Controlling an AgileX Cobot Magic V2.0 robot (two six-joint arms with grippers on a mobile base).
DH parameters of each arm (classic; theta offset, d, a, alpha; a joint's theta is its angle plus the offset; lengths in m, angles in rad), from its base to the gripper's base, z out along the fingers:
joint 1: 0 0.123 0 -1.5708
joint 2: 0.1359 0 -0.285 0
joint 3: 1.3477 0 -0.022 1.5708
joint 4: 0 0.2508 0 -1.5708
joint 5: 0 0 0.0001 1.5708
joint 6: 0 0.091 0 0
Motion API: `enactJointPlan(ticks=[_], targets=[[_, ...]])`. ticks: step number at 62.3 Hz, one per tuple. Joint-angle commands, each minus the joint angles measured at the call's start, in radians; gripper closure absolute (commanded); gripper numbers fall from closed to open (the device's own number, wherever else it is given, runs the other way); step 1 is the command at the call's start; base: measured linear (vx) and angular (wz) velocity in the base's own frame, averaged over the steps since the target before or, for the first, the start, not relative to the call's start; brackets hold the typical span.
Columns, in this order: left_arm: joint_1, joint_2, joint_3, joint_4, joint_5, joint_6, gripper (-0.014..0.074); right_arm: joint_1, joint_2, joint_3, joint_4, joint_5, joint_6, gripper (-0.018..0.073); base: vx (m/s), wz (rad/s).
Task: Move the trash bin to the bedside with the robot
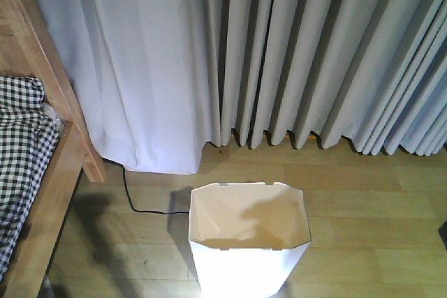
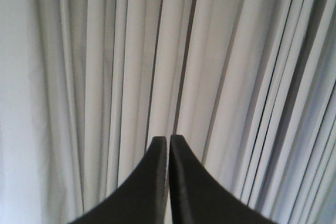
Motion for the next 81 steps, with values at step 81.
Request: enactJointPlan(ticks=[81], targets=[[-0.008, -0.010, 0.027, -0.003, -0.078, -0.009, 0.0602, 0.094, -0.159, 0.147, -0.530, -0.132, 0.615, 0.0570, 0.00, 0.00]])
